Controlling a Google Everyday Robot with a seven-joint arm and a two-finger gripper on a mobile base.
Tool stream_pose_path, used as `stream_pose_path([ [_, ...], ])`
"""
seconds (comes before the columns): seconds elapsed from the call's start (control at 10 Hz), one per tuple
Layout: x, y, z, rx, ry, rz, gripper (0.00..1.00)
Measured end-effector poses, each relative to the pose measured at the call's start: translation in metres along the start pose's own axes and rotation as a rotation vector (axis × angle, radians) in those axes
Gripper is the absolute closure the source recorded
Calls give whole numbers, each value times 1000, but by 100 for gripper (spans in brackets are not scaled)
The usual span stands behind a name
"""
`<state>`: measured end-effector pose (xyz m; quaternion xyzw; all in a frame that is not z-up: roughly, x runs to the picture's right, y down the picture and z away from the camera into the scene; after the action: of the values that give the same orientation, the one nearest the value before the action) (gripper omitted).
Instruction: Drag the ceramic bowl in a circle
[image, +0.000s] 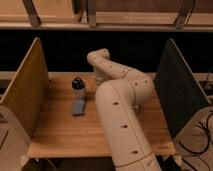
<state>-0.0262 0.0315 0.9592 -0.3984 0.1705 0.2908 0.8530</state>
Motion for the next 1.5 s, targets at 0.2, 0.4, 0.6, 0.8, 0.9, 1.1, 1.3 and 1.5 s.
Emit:
stream_pose_path([
  [0.2,-16,24,0,-31,-10,-46,100],
  [0.4,-22,46,-3,-61,-12,-77,100],
  [0.6,-15,66,-4,-92,13,-88,100],
  [0.8,-2,79,-3,-118,42,-82,100],
  [0.9,6,84,-2,-128,57,-73,100],
  [1.1,24,89,-3,-142,87,-38,100],
  [1.3,48,84,-6,-136,118,24,100],
  [1.5,62,67,-11,-108,134,73,100],
])
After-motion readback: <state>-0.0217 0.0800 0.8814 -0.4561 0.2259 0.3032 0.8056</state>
